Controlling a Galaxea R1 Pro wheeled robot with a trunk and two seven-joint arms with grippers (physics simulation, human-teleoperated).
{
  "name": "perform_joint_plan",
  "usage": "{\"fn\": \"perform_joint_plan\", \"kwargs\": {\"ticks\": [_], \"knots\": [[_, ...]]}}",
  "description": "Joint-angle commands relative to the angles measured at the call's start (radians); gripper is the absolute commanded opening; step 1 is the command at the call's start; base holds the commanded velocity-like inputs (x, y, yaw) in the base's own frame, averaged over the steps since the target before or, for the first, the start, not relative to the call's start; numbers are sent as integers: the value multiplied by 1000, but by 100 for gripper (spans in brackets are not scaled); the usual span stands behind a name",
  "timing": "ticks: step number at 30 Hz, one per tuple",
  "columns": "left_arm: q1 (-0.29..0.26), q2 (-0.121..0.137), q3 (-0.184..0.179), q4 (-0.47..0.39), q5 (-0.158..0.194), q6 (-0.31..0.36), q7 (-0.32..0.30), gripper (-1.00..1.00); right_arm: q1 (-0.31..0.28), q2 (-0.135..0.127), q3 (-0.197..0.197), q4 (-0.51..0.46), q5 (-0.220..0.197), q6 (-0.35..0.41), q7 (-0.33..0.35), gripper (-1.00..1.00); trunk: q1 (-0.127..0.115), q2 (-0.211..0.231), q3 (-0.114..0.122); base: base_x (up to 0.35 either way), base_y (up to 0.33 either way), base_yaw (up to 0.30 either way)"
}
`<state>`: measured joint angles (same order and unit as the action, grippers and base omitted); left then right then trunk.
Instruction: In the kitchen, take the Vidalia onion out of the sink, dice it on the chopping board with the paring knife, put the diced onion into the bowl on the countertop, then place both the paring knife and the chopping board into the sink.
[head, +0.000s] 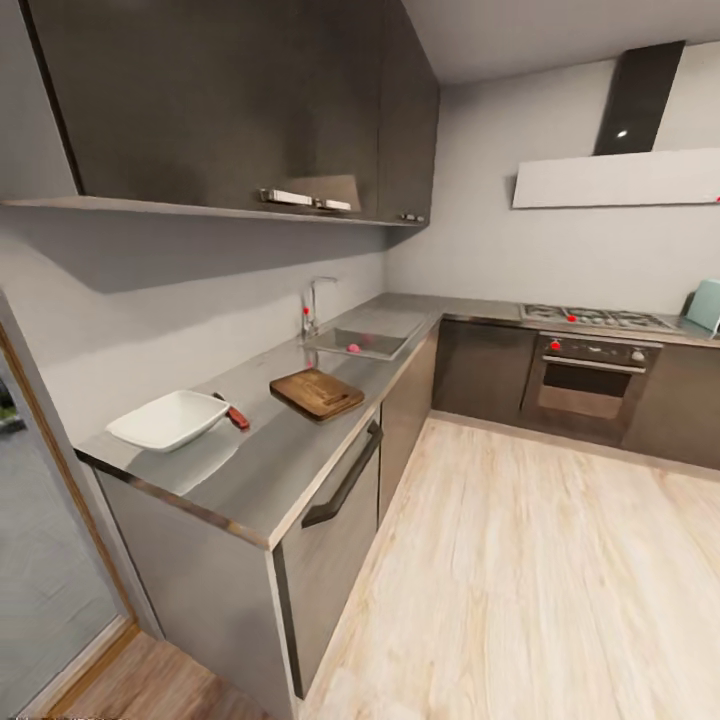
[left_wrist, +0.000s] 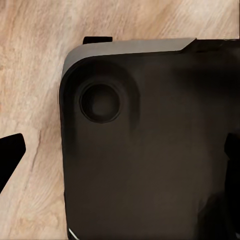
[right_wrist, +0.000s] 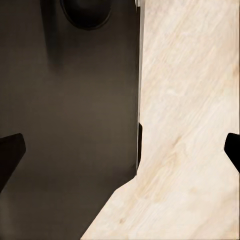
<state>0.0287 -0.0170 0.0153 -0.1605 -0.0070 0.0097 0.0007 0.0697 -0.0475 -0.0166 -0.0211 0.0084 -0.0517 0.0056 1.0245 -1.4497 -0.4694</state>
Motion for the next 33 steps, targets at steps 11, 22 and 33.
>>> {"fn": "perform_joint_plan", "kwargs": {"ticks": [11,22,33], "knots": [[0,-1,1,-2,-2,-3,0,100,1,0,-2,-2,1,-1,1,100,0,0,-1,74,-287,297],[0,-4,2,-2,-2,-3,0,100,1,0,-2,-2,1,0,0,100,0,0,-1,10,-311,297],[0,-3,2,-2,-1,1,2,100,1,0,-2,-2,1,0,0,100,0,0,-1,143,-313,297]]}}
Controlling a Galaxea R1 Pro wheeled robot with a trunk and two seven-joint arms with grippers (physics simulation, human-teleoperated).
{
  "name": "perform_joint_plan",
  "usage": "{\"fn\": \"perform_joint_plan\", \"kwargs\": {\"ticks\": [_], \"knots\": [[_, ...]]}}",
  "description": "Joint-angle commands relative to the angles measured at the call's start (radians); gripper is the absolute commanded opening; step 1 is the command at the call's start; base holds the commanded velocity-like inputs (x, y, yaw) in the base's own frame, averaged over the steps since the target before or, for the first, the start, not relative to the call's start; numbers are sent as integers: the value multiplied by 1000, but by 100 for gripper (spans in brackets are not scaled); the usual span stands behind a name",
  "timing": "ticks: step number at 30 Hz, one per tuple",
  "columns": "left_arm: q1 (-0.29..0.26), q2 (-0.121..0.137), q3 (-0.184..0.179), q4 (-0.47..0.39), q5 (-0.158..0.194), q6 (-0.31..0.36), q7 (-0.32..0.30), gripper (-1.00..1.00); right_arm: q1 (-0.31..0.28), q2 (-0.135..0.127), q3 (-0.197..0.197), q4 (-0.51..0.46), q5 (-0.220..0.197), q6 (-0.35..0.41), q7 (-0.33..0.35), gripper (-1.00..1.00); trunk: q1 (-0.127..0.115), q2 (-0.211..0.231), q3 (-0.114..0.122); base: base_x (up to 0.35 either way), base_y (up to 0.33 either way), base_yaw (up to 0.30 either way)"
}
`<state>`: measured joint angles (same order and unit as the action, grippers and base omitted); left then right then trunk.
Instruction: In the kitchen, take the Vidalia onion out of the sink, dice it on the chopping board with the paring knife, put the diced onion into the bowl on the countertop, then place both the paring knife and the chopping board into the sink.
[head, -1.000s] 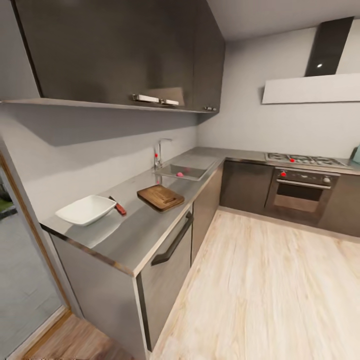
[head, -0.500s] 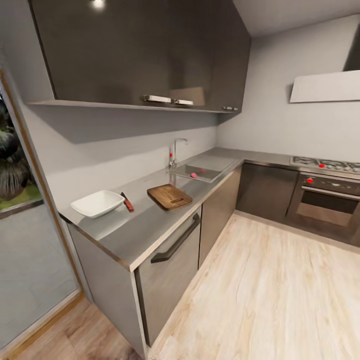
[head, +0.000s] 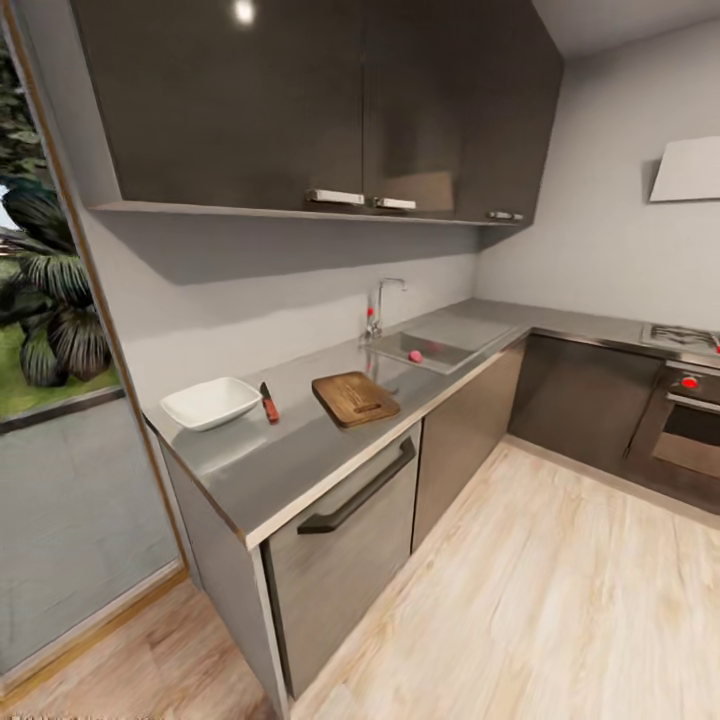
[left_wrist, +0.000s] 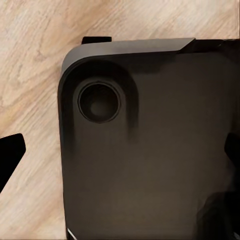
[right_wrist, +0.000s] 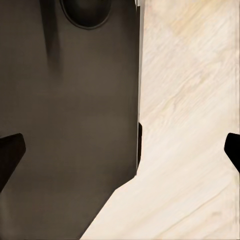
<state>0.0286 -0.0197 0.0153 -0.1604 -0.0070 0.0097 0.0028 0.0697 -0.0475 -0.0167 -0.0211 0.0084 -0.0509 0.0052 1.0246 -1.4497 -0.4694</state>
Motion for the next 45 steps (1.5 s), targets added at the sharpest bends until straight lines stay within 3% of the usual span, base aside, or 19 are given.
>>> {"fn": "perform_joint_plan", "kwargs": {"ticks": [1,20,27,44,45], "knots": [[1,0,2,-2,-1,1,0,100,1,0,-2,-2,1,-1,1,100,0,0,-1,214,-305,297],[0,-1,2,-2,-1,-1,1,100,1,0,-2,-2,1,-1,0,100,0,0,-1,239,-274,297],[0,-7,2,-3,-2,-4,2,100,1,0,-2,-2,1,-1,0,100,0,0,-1,90,-98,297],[1,-4,2,-4,-1,-7,9,100,1,0,-2,-2,1,-1,0,100,-65,119,53,7,-39,297],[0,-3,3,-4,-1,-3,38,100,1,0,-2,-2,1,-1,0,100,-69,126,56,217,-202,297]]}}
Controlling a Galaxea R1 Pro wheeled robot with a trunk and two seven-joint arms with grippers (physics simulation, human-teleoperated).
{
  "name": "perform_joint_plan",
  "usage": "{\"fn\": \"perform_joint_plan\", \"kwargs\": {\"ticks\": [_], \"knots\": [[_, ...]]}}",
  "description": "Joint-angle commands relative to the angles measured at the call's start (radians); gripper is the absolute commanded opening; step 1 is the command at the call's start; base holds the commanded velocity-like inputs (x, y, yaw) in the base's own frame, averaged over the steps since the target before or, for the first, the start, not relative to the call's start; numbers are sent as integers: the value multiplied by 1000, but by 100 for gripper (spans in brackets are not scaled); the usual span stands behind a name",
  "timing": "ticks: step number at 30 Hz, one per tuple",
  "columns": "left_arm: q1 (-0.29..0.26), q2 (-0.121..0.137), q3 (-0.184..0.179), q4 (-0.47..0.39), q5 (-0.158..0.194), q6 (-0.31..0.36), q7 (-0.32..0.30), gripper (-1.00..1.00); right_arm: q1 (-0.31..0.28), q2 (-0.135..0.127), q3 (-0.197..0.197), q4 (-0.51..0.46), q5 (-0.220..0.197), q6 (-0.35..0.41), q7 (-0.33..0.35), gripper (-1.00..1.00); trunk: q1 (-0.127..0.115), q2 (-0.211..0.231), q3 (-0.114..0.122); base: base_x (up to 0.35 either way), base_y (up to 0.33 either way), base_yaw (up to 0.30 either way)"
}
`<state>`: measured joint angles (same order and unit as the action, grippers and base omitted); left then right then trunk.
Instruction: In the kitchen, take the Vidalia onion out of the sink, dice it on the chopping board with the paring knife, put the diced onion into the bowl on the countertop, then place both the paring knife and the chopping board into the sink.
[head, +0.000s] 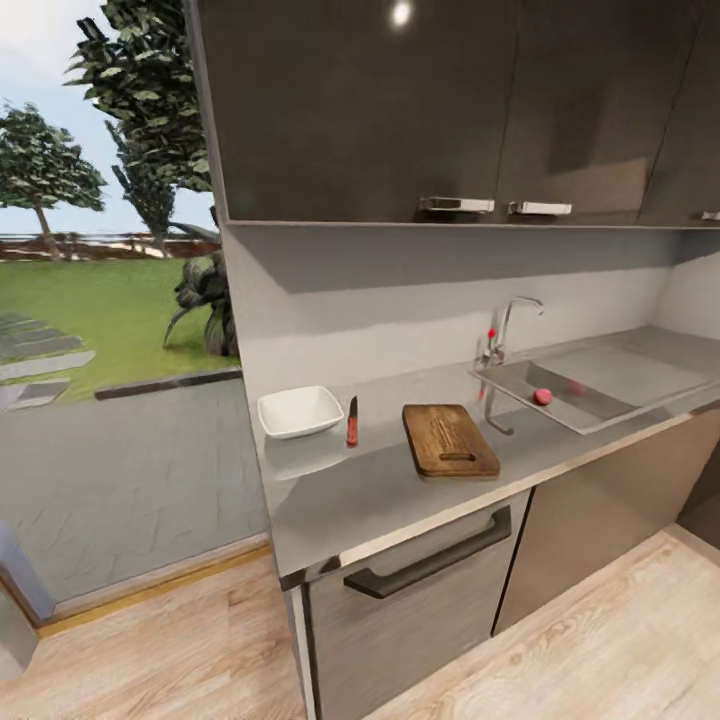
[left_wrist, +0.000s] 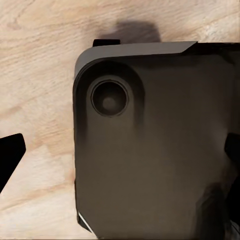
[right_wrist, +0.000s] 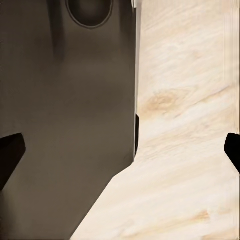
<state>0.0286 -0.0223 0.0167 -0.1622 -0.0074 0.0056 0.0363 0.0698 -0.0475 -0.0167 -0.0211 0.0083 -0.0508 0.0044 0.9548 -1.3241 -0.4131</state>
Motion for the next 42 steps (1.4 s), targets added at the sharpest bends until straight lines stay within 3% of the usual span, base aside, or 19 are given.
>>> {"fn": "perform_joint_plan", "kwargs": {"ticks": [1,17,42], "knots": [[0,0,1,-2,-1,1,7,100,1,0,-2,-2,1,-1,0,100,-3,7,3,225,-202,297],[1,2,2,-3,0,1,19,100,1,0,-2,-2,1,-1,0,100,-64,119,53,84,-85,297],[1,1,2,-3,-1,2,17,100,1,0,-2,-2,0,-1,1,100,-160,294,131,86,-283,297]]}}
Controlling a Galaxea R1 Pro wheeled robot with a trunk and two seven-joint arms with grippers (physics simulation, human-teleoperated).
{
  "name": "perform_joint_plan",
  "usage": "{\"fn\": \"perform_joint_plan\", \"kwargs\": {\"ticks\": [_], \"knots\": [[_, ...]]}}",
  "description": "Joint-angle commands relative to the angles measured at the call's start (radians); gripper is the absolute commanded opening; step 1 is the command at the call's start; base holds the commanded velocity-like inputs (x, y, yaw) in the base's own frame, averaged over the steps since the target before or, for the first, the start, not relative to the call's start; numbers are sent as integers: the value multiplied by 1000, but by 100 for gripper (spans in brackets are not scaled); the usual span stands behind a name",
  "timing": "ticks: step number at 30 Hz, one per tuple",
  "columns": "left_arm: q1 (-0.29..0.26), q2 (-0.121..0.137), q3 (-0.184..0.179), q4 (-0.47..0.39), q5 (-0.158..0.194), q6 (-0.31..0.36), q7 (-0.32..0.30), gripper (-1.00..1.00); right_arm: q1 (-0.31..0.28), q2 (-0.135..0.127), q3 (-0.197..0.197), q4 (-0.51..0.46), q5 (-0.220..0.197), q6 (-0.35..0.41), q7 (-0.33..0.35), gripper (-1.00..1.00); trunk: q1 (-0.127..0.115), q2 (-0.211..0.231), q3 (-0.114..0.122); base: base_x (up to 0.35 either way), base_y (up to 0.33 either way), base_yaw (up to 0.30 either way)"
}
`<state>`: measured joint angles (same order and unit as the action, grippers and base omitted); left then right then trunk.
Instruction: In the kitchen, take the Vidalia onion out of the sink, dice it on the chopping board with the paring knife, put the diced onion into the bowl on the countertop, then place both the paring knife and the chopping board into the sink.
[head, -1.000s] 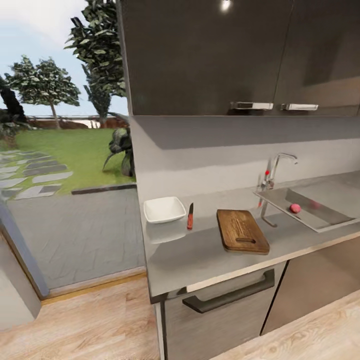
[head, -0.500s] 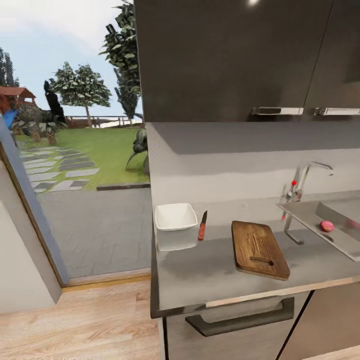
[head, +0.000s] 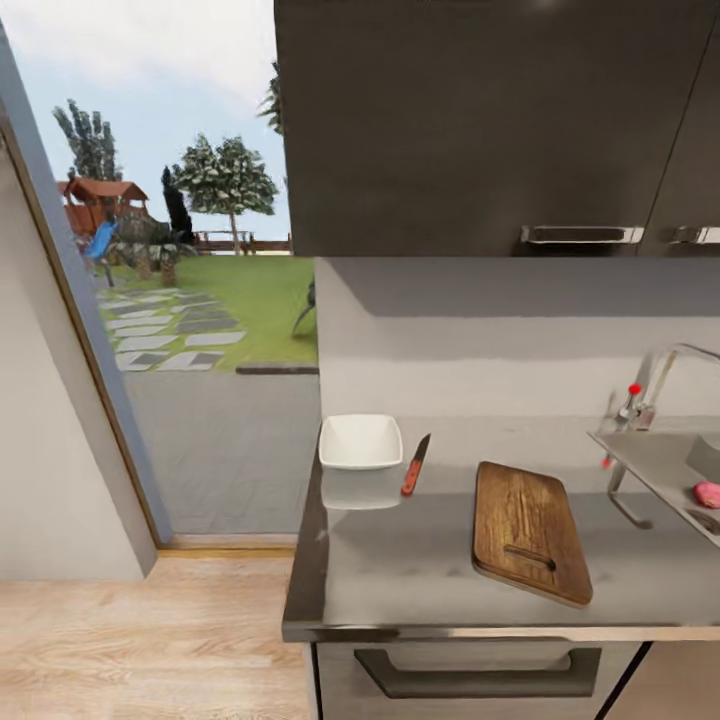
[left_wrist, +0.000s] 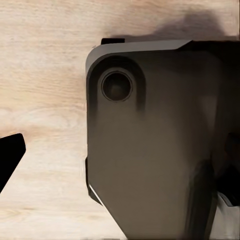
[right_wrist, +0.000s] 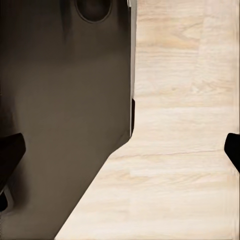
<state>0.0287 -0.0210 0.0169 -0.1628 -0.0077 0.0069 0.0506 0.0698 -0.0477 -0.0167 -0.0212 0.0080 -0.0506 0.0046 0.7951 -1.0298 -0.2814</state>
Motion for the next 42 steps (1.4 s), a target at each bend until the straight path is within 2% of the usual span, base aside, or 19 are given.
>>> {"fn": "perform_joint_plan", "kwargs": {"ticks": [1,7,12,25,42], "knots": [[0,0,2,-2,-1,1,3,100,1,0,-2,-2,1,-1,1,100,-4,7,3,0,-303,297],[0,0,2,-2,0,1,3,100,1,0,-2,-2,0,-1,0,100,-27,49,21,1,-268,291],[0,0,2,-2,0,1,2,100,1,0,-2,-2,0,-1,1,100,-46,84,37,121,-196,105],[0,0,2,-3,0,1,2,100,1,0,-2,-2,0,-1,0,100,-96,175,78,282,-10,-199],[0,0,2,-3,0,-1,2,100,1,0,-2,-2,0,0,0,100,-161,294,131,29,0,-67]]}}
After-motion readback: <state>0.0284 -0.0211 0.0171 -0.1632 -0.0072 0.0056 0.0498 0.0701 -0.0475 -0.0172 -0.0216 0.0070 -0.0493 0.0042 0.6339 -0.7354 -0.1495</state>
